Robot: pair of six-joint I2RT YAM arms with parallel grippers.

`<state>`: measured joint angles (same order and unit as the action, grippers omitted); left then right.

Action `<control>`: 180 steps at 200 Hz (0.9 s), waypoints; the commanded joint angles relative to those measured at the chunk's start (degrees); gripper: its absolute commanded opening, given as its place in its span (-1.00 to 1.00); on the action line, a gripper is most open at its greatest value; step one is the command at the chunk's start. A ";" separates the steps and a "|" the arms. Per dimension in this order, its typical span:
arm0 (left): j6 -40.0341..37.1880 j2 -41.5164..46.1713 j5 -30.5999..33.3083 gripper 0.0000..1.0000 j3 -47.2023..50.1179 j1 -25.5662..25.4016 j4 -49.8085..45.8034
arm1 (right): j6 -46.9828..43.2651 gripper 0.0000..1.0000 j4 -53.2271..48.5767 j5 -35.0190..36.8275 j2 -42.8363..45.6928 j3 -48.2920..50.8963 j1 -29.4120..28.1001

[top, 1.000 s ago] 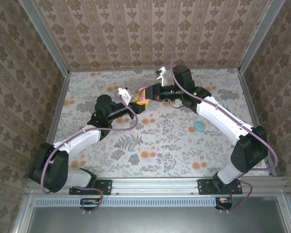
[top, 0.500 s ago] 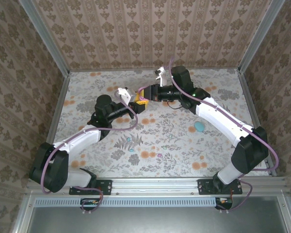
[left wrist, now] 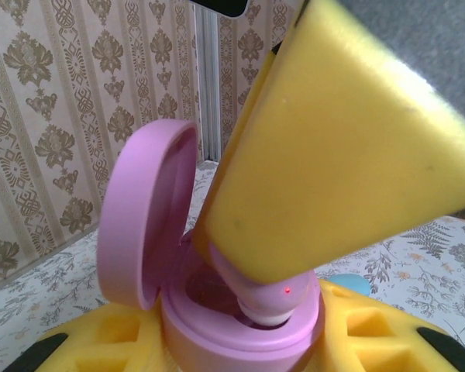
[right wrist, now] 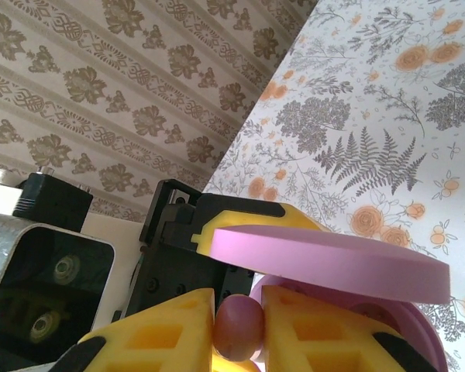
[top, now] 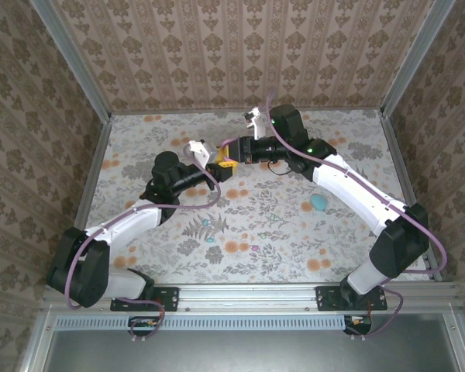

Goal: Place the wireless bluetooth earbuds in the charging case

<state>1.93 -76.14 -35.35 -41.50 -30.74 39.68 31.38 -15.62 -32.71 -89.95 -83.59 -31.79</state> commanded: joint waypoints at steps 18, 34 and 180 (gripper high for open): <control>0.90 0.99 -1.78 -0.27 -1.10 -0.55 6.32 | -1.67 -0.50 -4.74 3.23 0.61 -0.96 -0.14; 0.89 1.08 -0.15 -0.27 -0.99 -0.55 6.29 | -1.60 -0.48 -5.06 3.77 0.73 -1.05 -0.11; 1.13 1.52 -0.07 -0.27 -0.86 -0.55 5.96 | -0.16 -0.39 -4.82 5.55 2.49 -1.40 -0.11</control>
<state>1.93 -76.14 -34.70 -41.50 -30.83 40.40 30.39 -17.04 -29.50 -88.97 -83.92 -31.83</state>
